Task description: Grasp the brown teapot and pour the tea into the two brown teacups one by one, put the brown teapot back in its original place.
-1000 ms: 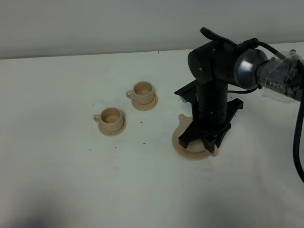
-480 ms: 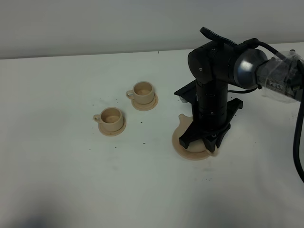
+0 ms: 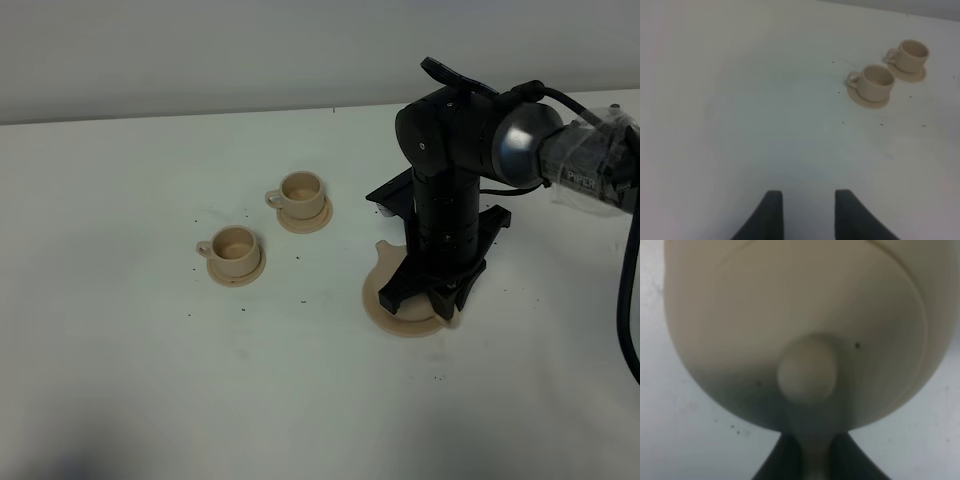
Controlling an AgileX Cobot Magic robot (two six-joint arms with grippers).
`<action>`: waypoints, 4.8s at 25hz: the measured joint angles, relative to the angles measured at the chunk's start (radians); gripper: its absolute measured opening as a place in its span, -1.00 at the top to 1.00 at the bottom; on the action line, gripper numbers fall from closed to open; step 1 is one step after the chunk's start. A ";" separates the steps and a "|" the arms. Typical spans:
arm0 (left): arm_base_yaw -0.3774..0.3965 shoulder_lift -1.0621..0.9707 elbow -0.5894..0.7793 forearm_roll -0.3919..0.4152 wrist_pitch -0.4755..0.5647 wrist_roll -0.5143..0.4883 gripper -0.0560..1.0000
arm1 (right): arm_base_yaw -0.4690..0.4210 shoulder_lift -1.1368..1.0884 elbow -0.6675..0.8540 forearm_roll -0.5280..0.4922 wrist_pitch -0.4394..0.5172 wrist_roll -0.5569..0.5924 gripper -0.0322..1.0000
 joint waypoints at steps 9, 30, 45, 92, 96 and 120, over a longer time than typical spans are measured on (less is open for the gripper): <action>0.000 0.000 0.000 0.000 0.000 0.000 0.37 | 0.000 0.000 0.000 0.003 0.000 -0.001 0.72; 0.000 0.000 0.000 0.000 0.000 0.000 0.37 | 0.000 -0.001 0.000 0.003 0.000 -0.003 0.72; 0.000 0.000 0.000 0.000 0.000 0.000 0.37 | 0.000 -0.046 0.000 -0.003 -0.013 0.004 0.72; 0.000 0.000 0.000 0.000 0.000 0.000 0.37 | 0.000 0.197 -0.501 -0.382 -0.010 -0.171 0.72; 0.000 0.000 0.000 0.000 0.000 0.000 0.37 | -0.003 0.228 -0.509 -0.415 -0.010 -0.205 0.72; 0.000 0.000 0.000 0.000 0.000 0.000 0.37 | 0.068 0.231 -0.522 -0.490 -0.113 -0.398 0.72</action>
